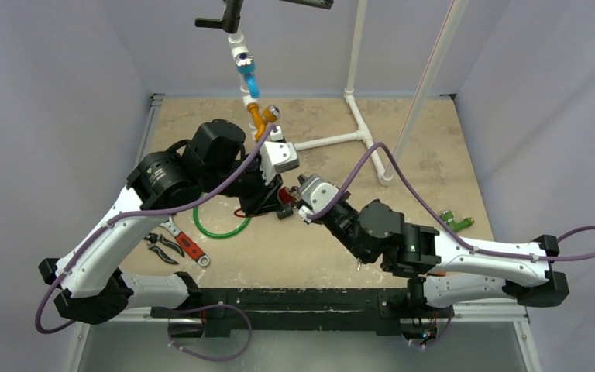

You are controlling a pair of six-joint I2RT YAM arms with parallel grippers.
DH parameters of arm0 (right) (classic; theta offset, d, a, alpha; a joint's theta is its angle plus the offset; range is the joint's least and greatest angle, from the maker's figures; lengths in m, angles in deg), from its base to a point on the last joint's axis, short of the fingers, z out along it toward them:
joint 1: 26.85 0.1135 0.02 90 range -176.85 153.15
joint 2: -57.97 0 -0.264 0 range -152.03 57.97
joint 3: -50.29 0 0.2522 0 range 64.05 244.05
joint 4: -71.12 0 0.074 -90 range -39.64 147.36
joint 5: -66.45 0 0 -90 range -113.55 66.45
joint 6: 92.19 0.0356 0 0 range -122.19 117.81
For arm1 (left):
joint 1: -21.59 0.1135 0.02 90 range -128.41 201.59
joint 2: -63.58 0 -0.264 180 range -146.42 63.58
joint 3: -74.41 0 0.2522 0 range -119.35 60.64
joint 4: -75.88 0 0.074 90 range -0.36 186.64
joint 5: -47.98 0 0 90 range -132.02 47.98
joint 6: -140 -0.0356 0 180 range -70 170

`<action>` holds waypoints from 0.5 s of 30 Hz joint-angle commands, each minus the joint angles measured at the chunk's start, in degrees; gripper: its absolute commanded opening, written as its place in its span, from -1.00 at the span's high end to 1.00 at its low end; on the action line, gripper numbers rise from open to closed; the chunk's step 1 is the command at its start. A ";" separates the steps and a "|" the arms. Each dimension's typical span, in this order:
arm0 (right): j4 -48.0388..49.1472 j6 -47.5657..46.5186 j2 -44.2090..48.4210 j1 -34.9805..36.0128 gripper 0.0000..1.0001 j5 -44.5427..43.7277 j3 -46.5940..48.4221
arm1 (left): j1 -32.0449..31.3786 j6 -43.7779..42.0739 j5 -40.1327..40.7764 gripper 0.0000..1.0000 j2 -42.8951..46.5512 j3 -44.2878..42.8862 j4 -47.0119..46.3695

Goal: Unlock with the key
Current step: Unlock the lock.

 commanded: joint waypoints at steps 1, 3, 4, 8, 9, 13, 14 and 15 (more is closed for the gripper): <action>5.06 -8.40 -0.92 3.44 1.00 -5.37 -0.70 | 0.82 1.31 -2.56 1.00 0.39 -0.06 -2.56; 5.78 -10.13 -1.26 5.14 1.00 -6.61 -1.15 | 1.01 1.37 -2.76 1.00 0.53 0.12 -2.50; 6.68 -11.38 -1.48 5.85 1.00 -7.30 -1.62 | 1.06 1.41 -2.82 1.00 0.58 0.21 -2.48; 8.37 -15.79 -3.50 8.36 1.00 -10.33 -2.04 | 1.28 1.65 -3.18 1.00 0.61 0.41 -2.55; 9.06 -17.36 -4.24 8.51 1.00 -11.57 -2.15 | 1.26 1.74 -3.30 1.00 0.66 0.38 -2.56; 13.22 -22.63 -5.72 8.96 1.00 -13.92 -3.40 | 1.53 1.95 -3.95 1.00 1.00 0.59 -2.71; 12.91 -22.45 -5.65 8.97 1.00 -13.46 -3.17 | 1.57 2.02 -4.00 1.00 1.04 0.63 -2.73; 12.50 -22.03 -5.54 8.93 1.00 -12.86 -2.97 | 1.67 1.96 -4.09 1.00 1.14 0.64 -2.73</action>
